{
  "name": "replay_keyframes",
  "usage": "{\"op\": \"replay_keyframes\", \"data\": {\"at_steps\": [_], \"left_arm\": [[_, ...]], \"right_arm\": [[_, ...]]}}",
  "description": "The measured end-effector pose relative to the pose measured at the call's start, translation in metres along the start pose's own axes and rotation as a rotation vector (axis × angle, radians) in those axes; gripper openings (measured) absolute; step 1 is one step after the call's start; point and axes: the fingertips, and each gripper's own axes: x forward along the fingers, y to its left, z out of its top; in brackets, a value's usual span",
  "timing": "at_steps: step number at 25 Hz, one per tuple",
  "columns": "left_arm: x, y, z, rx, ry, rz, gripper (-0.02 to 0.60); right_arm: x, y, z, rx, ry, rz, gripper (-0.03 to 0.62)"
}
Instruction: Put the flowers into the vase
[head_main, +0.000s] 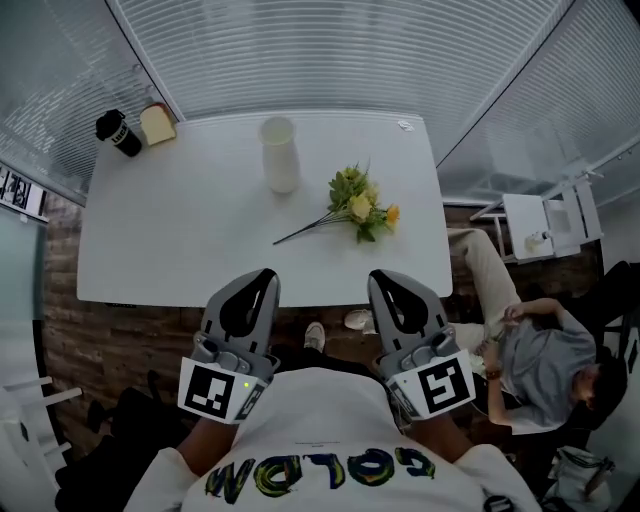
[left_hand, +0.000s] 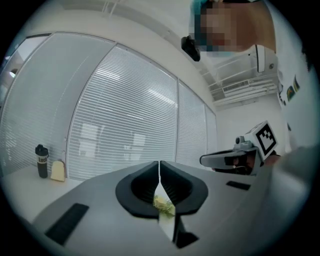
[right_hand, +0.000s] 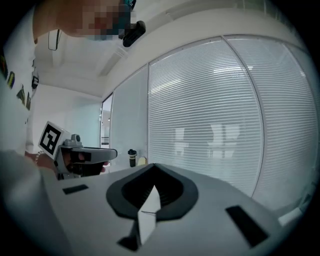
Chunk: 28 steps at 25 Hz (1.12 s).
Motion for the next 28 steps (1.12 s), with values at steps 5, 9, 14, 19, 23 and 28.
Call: {"op": "replay_keyframes", "data": {"at_steps": [5,9,14,19,23,28], "left_arm": [[0.016,0.007,-0.007,-0.009,0.021,0.016,0.021],[0.029,0.012,-0.008,-0.010,0.025,0.014,0.021],[0.042,0.023,-0.005,-0.005,0.017,0.002,0.021],[0.060,0.049,-0.001,-0.021,0.013,-0.011,0.021],[0.073,0.079,0.003,-0.029,0.009,-0.017,0.021],[0.088,0.116,0.008,-0.038,0.014,-0.051,0.020]], "right_arm": [[0.012,-0.013,-0.005,0.016,0.015,0.012,0.010],[0.021,-0.025,-0.006,0.022,0.016,0.007,0.010],[0.035,-0.031,-0.003,0.023,0.013,0.000,0.010],[0.065,-0.037,0.003,0.025,0.013,-0.011,0.009],[0.098,-0.038,0.008,0.017,0.020,-0.017,0.011],[0.140,-0.034,0.019,0.015,0.025,-0.035,0.010]]}}
